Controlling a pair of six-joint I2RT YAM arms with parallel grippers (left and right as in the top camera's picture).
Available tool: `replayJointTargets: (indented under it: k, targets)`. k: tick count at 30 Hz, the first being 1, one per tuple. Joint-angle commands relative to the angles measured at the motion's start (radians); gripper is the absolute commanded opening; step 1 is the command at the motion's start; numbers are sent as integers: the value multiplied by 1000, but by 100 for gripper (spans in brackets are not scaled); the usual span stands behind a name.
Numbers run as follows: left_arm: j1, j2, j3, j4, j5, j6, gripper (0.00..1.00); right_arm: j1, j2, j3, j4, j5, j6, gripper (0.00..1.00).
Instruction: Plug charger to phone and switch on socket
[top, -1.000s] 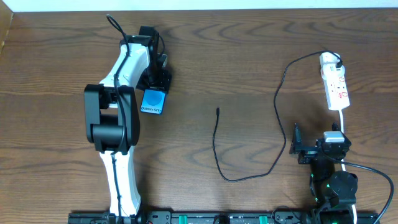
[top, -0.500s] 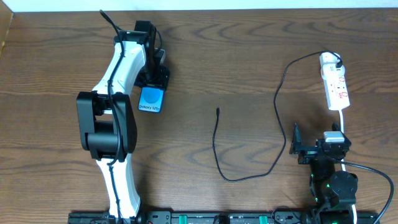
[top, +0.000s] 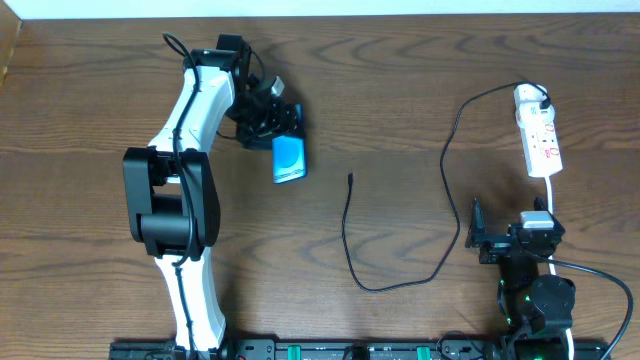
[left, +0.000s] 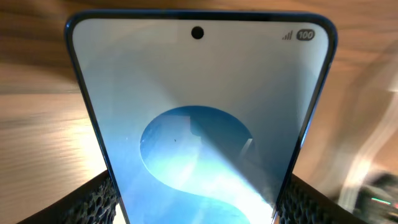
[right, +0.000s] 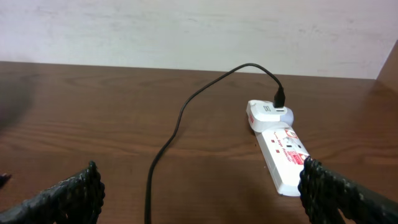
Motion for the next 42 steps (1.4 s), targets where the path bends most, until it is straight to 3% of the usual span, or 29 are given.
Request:
replayJointTargets:
  k: [1,15,24,29,42]
  targets:
    - [2,-49,3,6,312,-154,8,4,1,-2,-4,1,-8,99]
    - [2,-49,3,6,782,-542,8,4,1,-2,-4,1,-8,99]
    - [2,-49,3,5,813,-672,7,4,1,-2,-4,1,-8,99]
    - [2,-49,3,3,925,-681,8,4,1,-2,-4,1,-8,99]
    - [2,-49,3,2,925,-727,7,4,1,-2,-4,1,-8,99]
